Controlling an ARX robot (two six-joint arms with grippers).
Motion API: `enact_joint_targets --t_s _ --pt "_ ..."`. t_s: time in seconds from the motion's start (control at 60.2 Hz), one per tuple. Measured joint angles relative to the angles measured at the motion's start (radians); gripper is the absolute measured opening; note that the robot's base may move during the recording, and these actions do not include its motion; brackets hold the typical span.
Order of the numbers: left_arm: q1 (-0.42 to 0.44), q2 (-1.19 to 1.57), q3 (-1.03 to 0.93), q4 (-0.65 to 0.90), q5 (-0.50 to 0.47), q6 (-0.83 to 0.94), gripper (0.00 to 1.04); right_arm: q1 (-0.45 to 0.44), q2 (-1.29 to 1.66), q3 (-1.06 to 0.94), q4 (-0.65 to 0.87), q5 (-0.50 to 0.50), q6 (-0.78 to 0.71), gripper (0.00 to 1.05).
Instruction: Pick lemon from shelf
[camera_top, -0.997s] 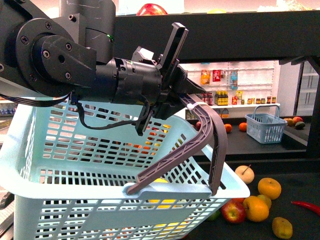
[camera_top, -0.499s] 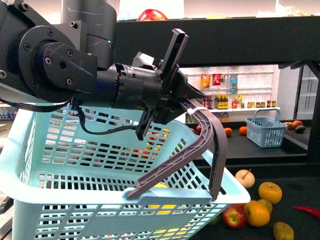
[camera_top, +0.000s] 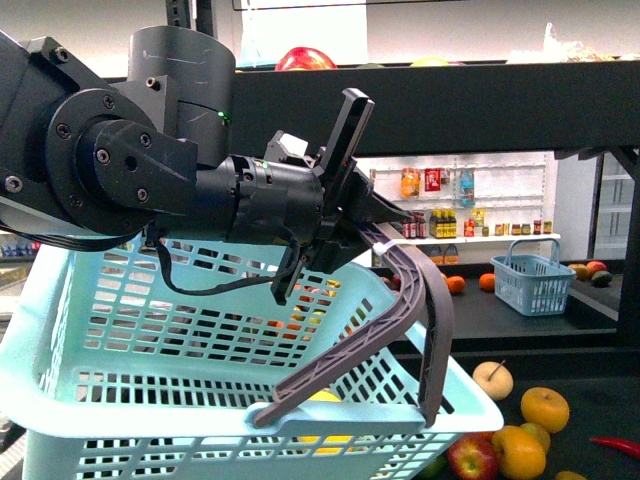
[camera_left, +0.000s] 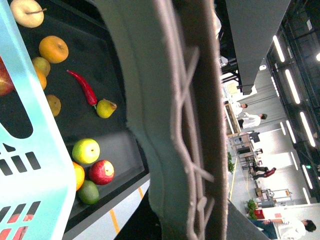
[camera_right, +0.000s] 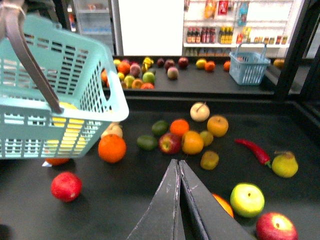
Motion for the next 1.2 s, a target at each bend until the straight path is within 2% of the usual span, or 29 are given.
enact_joint_targets --t_s 0.316,0.881,1.047,1.113,1.196 --pt "0.0 0.0 0.0 0.0 0.003 0.002 0.08 0.0 0.0 0.0 -0.002 0.0 -0.002 0.04" --pt "0.0 0.0 0.0 0.0 0.003 -0.001 0.08 0.0 0.0 0.0 -0.002 0.0 0.0 0.97" --pt "0.0 0.0 0.0 0.0 -0.002 0.0 0.08 0.0 0.0 0.0 -0.002 0.0 0.0 0.97" --pt "-0.011 0.0 -0.002 0.02 -0.152 -0.038 0.08 0.0 0.0 0.0 -0.002 0.0 0.0 0.97" --pt "-0.014 0.0 -0.002 0.026 -0.262 -0.055 0.08 0.0 0.0 0.0 -0.002 0.0 0.0 0.97"
